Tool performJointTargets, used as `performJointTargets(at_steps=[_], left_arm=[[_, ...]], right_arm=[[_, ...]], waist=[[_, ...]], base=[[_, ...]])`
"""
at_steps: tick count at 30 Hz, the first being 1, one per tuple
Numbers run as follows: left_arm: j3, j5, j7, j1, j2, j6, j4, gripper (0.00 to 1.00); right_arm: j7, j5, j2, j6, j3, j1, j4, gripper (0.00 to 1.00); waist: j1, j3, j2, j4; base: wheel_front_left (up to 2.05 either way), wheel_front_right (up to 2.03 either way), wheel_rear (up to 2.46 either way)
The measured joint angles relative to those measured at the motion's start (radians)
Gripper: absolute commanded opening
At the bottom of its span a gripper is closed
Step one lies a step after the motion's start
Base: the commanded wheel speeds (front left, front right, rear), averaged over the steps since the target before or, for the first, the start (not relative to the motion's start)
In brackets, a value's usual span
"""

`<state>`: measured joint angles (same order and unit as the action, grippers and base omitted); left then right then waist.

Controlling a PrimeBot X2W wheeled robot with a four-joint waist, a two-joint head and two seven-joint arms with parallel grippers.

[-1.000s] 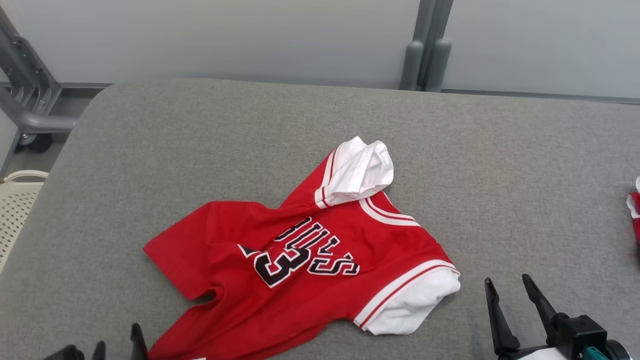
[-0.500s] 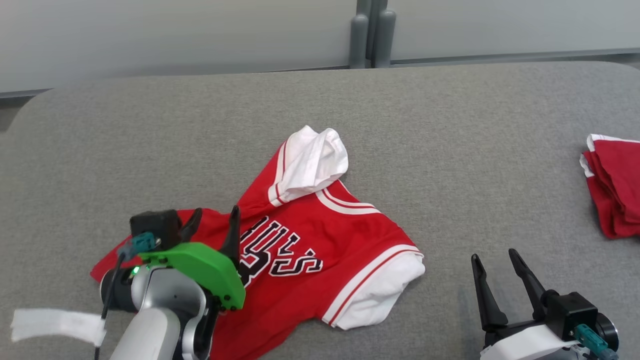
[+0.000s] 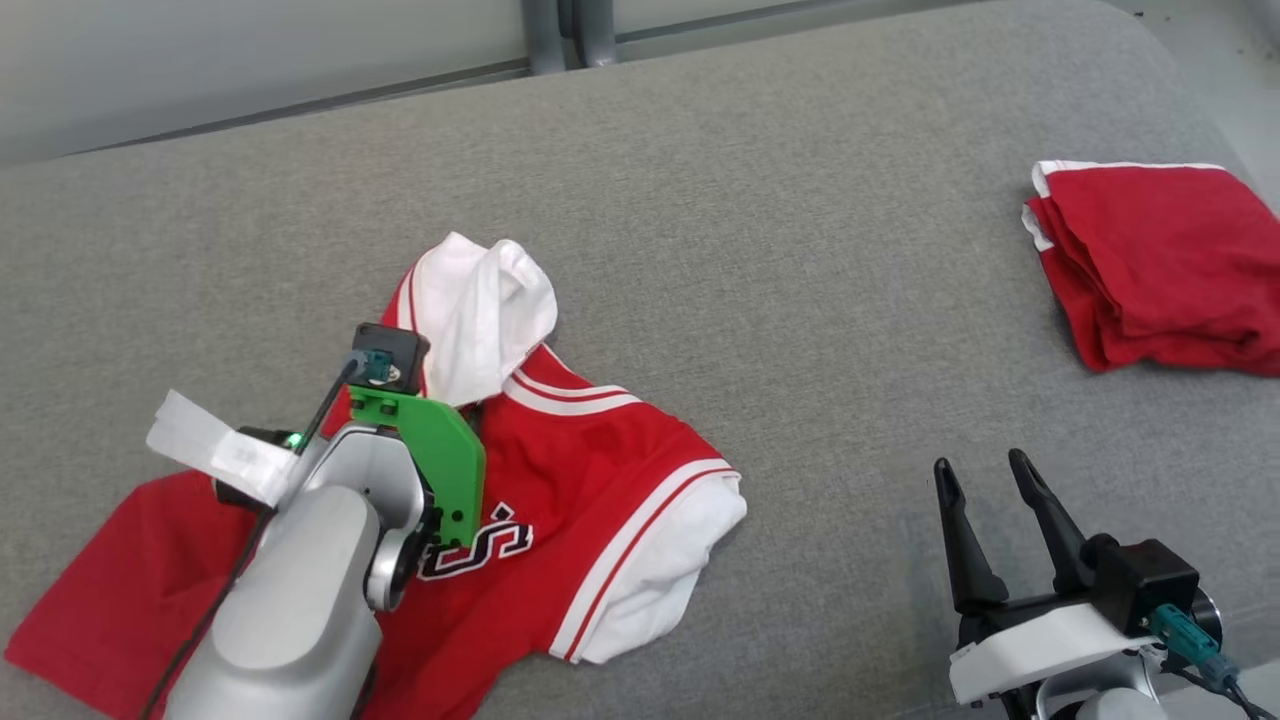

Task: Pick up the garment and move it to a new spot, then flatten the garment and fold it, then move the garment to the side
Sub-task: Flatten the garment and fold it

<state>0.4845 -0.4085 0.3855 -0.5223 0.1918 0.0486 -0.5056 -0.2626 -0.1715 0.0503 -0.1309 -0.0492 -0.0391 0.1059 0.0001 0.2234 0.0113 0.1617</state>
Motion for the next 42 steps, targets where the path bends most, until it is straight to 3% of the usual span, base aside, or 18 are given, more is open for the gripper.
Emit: performJointTargets(at_steps=[2, 3, 4, 5, 12, 25, 32, 33, 34, 35, 36, 42], left_arm=[[0.005, 0.025, -0.014, -0.031, 0.013, 0.001, -0.064, 1.0], [0.005, 0.035, -0.027, -0.049, 0.02, 0.005, -0.091, 0.77], [0.006, 0.047, -0.044, -0.069, 0.027, 0.008, -0.117, 0.19], [0.006, 0.054, -0.062, -0.085, 0.034, 0.008, -0.139, 0.0], [0.004, 0.066, -0.154, -0.161, 0.043, -0.004, -0.24, 0.0], [0.028, 0.155, -0.317, -0.374, 0.088, 0.022, -0.317, 0.0], [0.034, 0.17, -0.343, -0.412, 0.114, 0.028, -0.414, 0.0], [0.029, 0.156, -0.349, -0.411, 0.106, 0.028, -0.428, 0.14], [0.026, 0.15, -0.357, -0.41, 0.099, 0.028, -0.441, 0.49], [0.028, 0.148, -0.363, -0.409, 0.091, 0.026, -0.453, 0.93], [0.027, 0.142, -0.367, -0.408, 0.08, 0.025, -0.464, 1.0], [0.005, 0.088, -0.377, -0.36, 0.022, 0.024, -0.505, 1.0]], right_arm=[[0.0, -0.009, 0.0, 0.0, 0.001, 0.009, 0.0, 1.0], [0.0, -0.013, 0.0, 0.0, 0.003, 0.01, 0.0, 1.0], [0.0, -0.016, 0.0, 0.0, 0.003, 0.012, 0.001, 1.0], [0.0, -0.021, 0.0, 0.0, 0.004, 0.014, 0.002, 1.0], [0.0, -0.056, 0.0, 0.0, 0.012, 0.019, 0.012, 1.0], [0.0, -0.075, 0.0, 0.0, -0.005, 0.044, 0.018, 1.0], [0.0, -0.09, 0.0, 0.0, -0.008, 0.042, 0.03, 1.0], [0.0, -0.091, 0.0, 0.0, -0.01, 0.04, 0.032, 1.0], [0.0, -0.091, 0.0, 0.0, -0.011, 0.039, 0.034, 1.0], [0.0, -0.091, 0.0, 0.0, -0.01, 0.037, 0.035, 1.0], [0.0, -0.091, 0.0, 0.0, -0.006, 0.034, 0.035, 1.0], [0.0, -0.075, 0.0, 0.0, 0.01, 0.017, 0.037, 1.0]], waist=[[0.0, 0.015, 0.0, 0.025], [0.0, 0.022, 0.0, 0.037], [0.0, 0.029, 0.0, 0.049], [-0.0001, 0.036, 0.0, 0.06], [0.0, 0.075, 0.0, 0.116], [0.0, 0.084, 0.0, 0.124], [0.0, 0.084, 0.0, 0.144], [0.0, 0.084, 0.0, 0.146], [0.0, 0.083, 0.0, 0.146], [0.0, 0.082, 0.0, 0.146], [0.0, 0.08, 0.0, 0.144], [0.0, 0.056, 0.0, 0.107]], base=[[0.0, 0.0, 0.0], [0.0, 0.0, 0.0], [0.0, 0.0, 0.0], [0.0, 0.0, 0.0], [0.0, 0.0, 0.0], [0.0, 0.0, 0.0], [0.0, 0.0, 0.0], [0.0, 0.0, 0.0], [0.0, 0.0, 0.0], [0.0, 0.0, 0.0], [0.0, 0.0, 0.0], [0.0, 0.0, 0.0]])
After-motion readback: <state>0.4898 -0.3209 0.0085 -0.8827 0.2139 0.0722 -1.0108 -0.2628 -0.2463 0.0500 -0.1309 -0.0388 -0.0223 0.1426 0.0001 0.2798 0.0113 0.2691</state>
